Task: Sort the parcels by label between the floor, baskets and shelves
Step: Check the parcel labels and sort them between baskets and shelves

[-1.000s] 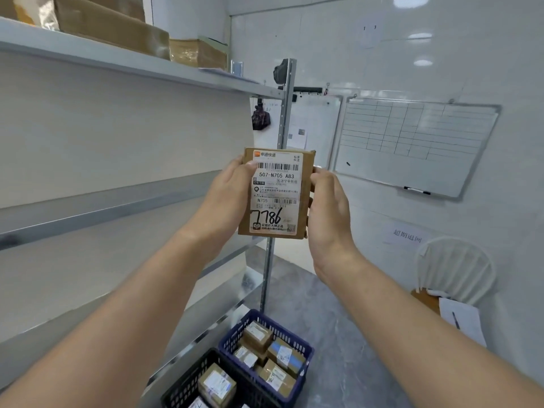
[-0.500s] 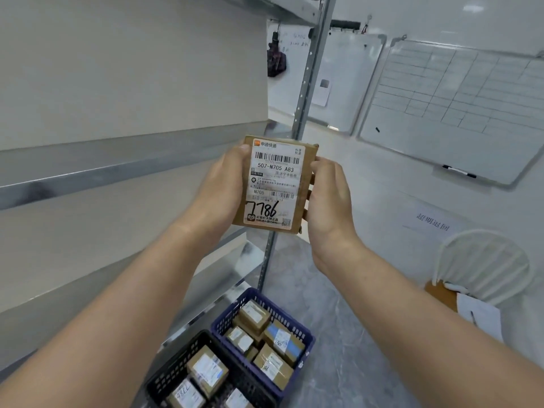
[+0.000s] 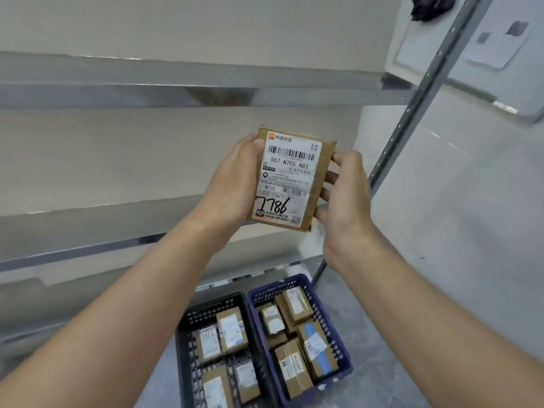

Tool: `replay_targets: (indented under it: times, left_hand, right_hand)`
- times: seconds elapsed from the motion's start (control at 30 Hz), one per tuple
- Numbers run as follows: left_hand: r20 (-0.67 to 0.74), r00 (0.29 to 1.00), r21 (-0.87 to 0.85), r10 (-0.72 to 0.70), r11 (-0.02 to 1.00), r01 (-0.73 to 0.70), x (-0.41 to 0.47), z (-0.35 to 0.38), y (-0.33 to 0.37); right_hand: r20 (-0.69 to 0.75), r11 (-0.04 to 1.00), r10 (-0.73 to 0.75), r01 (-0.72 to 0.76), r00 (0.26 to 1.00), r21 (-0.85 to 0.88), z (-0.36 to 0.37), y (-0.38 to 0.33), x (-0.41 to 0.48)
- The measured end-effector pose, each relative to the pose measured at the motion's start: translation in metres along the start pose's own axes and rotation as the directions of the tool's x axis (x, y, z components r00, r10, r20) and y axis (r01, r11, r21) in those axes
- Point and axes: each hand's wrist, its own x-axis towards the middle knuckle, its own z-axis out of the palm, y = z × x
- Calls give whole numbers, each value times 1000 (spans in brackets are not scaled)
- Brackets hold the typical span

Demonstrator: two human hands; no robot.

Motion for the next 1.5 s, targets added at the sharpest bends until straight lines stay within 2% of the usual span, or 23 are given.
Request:
replay_targets:
  times: [0.1,0.17,0.23,0.4,0.67,0.8,0.87,1.07,1.33,1.5]
  left_hand:
    - [-162,982,-48,-98,995,92,1,25,-30]
    - [-227,951,-127,-212,974,187,-4,35,-47]
    - [-271,924,-129,-269,962,242,-9,40,-65]
    - [-375,828,-172,-416,909,379,-2,27,-125]
    - [-327,769,-202,-549,836,510,4,-6,-258]
    - [-309,741,-227,-596,803,551,2,-16,-323]
    - [-295,703,-252,-648,762,597,0,-17,-351]
    - [-197,593,-309,-781,623,718,-16,-15,-422]
    - [-219,415,-367,-883,469,803,-41,-8,-513]
    - [-203,342,-384,-918,396,834,-56,0,-565]
  right_hand:
    - [138,995,101,-103,985,3,-15,27,30]
    - [198,986,163,-164,966,-15,-19,47,41]
    - [249,976,217,-219,944,-17,-20,63,47]
    - [270,946,323,-321,907,-54,-15,124,57]
    - [247,874,487,-469,838,-128,10,250,67]
    - [242,861,509,-479,826,-174,16,313,70]
    - [256,847,531,-495,808,-194,12,345,72]
    - [165,748,658,-612,735,-257,1,428,62]
    - [64,635,751,-692,657,-343,-21,533,50]
    - [37,606,764,-698,644,-382,-36,589,42]
